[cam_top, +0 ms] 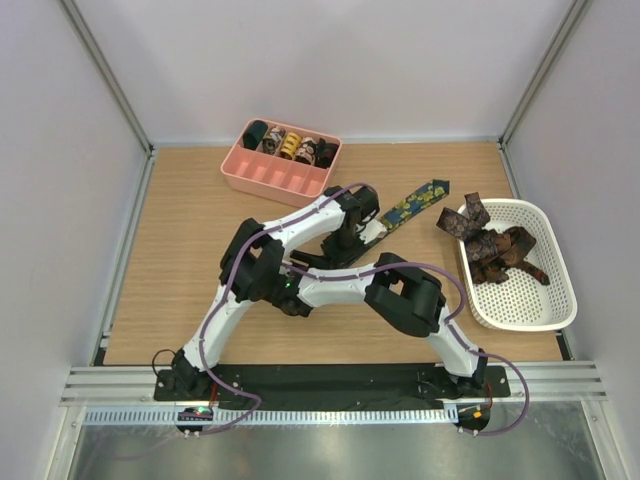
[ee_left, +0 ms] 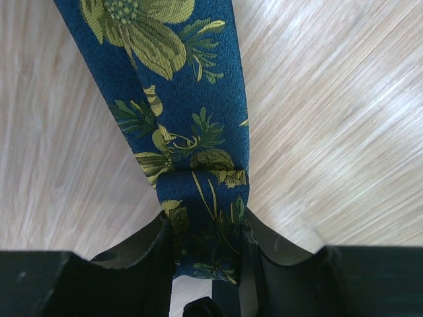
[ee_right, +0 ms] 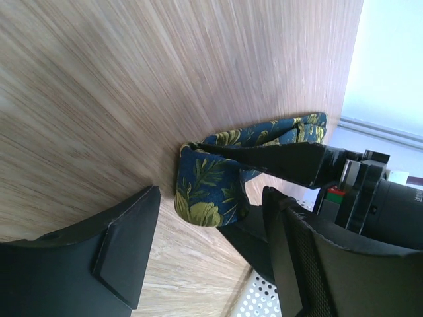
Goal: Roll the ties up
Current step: Roll the tie
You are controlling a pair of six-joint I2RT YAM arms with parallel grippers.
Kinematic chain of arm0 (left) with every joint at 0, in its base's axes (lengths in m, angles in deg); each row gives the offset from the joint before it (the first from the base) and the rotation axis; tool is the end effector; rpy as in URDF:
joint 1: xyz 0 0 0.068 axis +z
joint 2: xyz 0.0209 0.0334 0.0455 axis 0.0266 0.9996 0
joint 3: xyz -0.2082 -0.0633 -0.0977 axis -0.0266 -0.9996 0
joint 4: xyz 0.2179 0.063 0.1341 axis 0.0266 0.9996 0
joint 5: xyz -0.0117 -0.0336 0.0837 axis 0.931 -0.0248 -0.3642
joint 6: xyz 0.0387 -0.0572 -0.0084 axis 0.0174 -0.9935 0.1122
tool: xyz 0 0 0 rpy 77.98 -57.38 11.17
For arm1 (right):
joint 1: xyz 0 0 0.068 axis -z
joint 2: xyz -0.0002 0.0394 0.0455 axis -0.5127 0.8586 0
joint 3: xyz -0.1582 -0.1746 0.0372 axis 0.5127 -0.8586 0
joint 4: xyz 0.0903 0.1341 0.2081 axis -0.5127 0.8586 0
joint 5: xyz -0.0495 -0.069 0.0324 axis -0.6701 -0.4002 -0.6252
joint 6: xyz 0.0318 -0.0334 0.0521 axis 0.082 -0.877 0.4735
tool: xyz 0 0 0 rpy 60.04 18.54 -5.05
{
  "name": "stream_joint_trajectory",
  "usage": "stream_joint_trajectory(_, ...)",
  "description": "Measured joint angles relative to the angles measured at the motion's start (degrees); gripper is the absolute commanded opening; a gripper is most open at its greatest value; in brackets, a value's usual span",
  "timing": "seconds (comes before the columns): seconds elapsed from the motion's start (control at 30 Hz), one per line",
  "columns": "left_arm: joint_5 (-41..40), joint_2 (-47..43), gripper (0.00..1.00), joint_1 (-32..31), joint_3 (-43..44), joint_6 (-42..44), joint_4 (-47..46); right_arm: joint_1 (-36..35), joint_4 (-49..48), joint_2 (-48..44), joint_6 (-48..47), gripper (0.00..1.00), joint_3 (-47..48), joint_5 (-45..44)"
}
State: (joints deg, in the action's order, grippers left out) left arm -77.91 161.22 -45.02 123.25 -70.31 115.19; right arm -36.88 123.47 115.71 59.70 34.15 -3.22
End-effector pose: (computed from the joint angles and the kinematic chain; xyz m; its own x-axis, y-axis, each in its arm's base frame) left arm 0.3054 -0.3297 0.1154 -0.5601 0.8213 -0.1086 0.8284 0.5553 -0.0734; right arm 0.1962 0.3558 0.0835 -0.3141 -0.9389 -0.1411 -0.4848 0.2864 -0.8264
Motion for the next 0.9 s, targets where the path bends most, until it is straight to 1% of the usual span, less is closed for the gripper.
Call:
stream_joint_trajectory(0.17,-0.04,0.5,0.31,-0.11,0.72,-0.17,2.25,0.35,-0.09,0.0,-0.96,0.64,-0.02,1.66)
stream_joint_trajectory(0.47,-0.22,0.68,0.31,-0.26,0.81,-0.22,3.54,0.87,0.74,0.02,-1.49,0.61,0.55,4.2)
stream_joint_trajectory(0.7,-0.48,0.68,0.31,-0.33,0.79,-0.22,4.2,1.22,2.05,1.05,-1.77,0.55,1.62,4.76)
stream_joint_trajectory(0.9,-0.48,0.68,0.31,-0.33,0.79,-0.24,4.22,1.29,3.87,2.99,-1.55,0.36,3.26,3.98)
